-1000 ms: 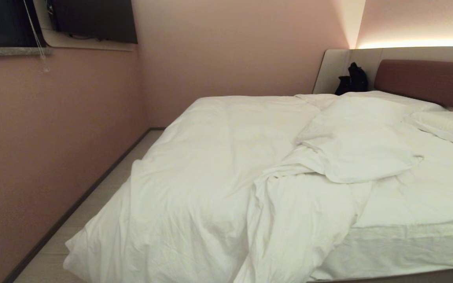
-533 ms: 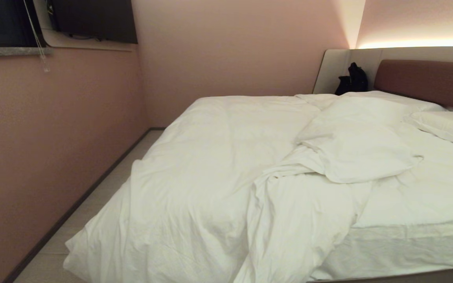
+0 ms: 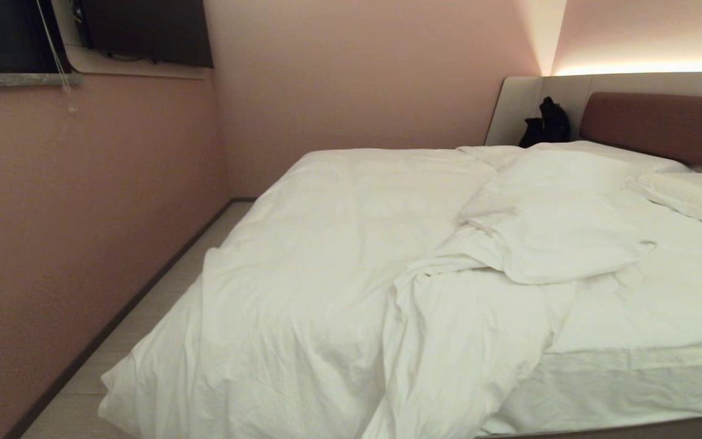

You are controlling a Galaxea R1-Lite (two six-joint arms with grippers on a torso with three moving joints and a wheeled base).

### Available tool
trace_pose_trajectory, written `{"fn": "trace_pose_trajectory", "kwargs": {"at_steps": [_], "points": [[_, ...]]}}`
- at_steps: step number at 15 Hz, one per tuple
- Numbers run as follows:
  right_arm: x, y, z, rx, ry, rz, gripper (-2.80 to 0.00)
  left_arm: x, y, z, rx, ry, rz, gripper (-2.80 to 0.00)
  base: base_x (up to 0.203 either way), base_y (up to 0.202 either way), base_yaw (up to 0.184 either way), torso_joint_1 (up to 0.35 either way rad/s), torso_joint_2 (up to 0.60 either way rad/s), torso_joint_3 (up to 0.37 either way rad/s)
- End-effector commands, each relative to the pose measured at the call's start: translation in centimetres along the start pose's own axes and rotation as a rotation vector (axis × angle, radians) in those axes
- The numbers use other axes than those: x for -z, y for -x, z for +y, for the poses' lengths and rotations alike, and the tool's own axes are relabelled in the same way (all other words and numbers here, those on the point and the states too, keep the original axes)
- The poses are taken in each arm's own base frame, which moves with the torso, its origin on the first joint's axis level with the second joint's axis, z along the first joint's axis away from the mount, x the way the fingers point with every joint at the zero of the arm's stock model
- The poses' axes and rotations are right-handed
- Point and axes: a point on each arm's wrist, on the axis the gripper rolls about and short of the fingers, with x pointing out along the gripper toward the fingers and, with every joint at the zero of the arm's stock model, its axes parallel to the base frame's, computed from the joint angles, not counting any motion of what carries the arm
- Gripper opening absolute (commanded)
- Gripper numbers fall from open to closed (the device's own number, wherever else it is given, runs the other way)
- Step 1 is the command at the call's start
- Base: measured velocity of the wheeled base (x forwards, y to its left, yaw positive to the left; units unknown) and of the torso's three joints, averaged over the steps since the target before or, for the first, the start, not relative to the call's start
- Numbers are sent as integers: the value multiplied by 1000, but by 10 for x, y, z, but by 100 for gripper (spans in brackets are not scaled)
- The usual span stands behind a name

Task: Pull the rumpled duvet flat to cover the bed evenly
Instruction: Hold the folded corner of the quilt

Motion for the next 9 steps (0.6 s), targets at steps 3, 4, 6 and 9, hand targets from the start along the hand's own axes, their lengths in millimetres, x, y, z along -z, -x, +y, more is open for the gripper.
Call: {"fn": "trace_pose_trajectory", "kwargs": {"at_steps": [3,4,6,9], "points": [[0,0,0,0,1,0,-280,0,0,0,0,0,-1,-280,0,0,0,0,0,0],[0,0,0,0,1,0,-280,0,0,0,0,2,-1,-280,-2,-62,10,7,7,2],[0,0,0,0,1,0,-280,0,0,0,-2,2,0,-280,-1,-139,5,-2,2,5],[0,0,0,0,1,0,-280,0,0,0,-1,2,2,-280,0,-195,2,3,2,1]]}}
